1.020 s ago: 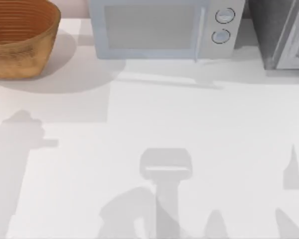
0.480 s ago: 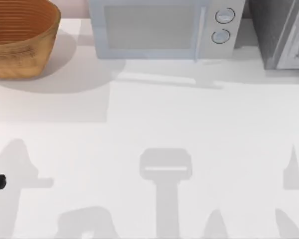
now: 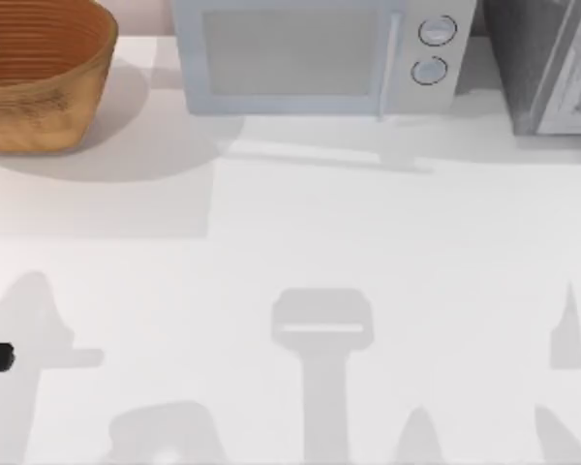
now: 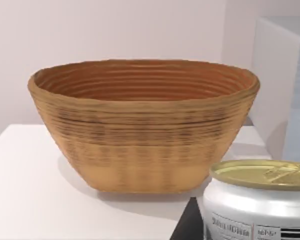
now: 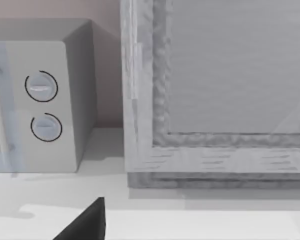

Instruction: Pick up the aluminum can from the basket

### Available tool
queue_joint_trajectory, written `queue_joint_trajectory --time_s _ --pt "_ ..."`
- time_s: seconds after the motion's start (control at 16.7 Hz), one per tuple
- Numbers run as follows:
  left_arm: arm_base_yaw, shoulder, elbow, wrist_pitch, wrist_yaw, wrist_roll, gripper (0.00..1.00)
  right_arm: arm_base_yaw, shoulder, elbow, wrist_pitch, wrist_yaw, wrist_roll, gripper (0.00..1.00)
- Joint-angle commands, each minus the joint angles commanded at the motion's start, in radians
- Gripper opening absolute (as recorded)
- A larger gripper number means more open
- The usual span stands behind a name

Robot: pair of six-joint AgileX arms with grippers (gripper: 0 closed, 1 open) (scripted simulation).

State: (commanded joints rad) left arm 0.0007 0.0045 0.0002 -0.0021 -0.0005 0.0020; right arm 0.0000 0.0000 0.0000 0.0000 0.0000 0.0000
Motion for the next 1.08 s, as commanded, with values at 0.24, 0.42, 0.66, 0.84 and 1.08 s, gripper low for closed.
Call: queue_joint_trajectory --time_s 0.24,0.42,0.66,0.84,1.08 --pt "-0.008 0.065 0.033 0.043 0.023 0.004 0.0 0.0 0.0 0.0 0.0 0.0 0.0 1.0" --pt "-0.022 0.203 0.095 0.124 0.068 0.011 0.0 0.0 0.0 0.0 0.0 0.0 0.0 1.0" --pt "-0.042 0.428 0.189 0.25 0.15 0.021 0.0 0.0 0.0 0.0 0.0 0.0 0.0 1.0" --pt "-0.058 0.594 0.256 0.341 0.219 0.026 0.0 0.0 0.0 0.0 0.0 0.0 0.0 1.0" --pt "-0.079 0.795 0.335 0.454 0.304 0.029 0.0 0.0 0.0 0.0 0.0 0.0 0.0 1.0"
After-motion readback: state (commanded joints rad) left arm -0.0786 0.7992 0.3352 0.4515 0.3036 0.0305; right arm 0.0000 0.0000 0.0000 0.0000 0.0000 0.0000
